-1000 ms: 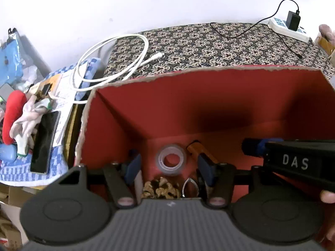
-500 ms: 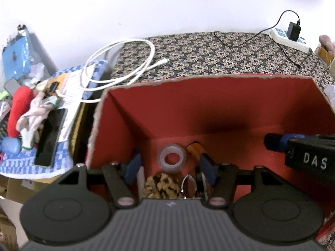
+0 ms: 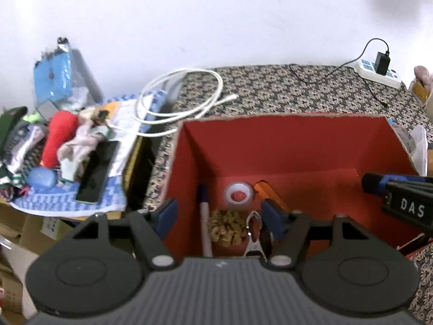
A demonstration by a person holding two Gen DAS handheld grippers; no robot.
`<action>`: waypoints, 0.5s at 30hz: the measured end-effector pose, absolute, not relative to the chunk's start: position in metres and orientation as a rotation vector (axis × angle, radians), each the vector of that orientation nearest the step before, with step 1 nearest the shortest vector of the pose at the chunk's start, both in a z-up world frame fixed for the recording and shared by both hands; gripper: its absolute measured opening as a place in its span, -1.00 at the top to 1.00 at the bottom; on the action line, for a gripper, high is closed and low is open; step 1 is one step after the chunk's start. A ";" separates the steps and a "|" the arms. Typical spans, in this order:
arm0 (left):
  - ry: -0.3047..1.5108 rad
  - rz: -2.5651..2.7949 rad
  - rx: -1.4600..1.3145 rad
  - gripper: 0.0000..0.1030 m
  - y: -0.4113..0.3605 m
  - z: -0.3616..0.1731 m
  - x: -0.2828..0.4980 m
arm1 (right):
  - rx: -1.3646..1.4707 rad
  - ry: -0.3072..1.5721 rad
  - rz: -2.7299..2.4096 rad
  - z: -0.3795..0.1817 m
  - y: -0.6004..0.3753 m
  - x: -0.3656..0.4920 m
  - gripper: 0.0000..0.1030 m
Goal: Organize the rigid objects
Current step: 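Raise the right tool up out of the box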
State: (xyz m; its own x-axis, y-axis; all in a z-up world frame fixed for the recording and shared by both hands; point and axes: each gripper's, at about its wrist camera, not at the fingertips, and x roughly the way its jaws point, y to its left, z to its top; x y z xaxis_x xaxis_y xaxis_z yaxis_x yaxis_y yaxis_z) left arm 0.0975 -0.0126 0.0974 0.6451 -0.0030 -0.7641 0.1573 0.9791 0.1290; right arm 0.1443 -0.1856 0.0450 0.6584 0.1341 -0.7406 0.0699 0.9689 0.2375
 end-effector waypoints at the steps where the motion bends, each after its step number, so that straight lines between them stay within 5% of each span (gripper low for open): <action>1: 0.863 -0.094 0.183 -0.36 -0.011 0.099 0.095 | 0.254 0.850 0.035 0.046 -0.185 0.141 0.86; 15: 0.821 -0.075 0.131 -0.56 -0.004 0.115 0.064 | 0.184 0.810 0.009 0.060 -0.179 0.107 0.82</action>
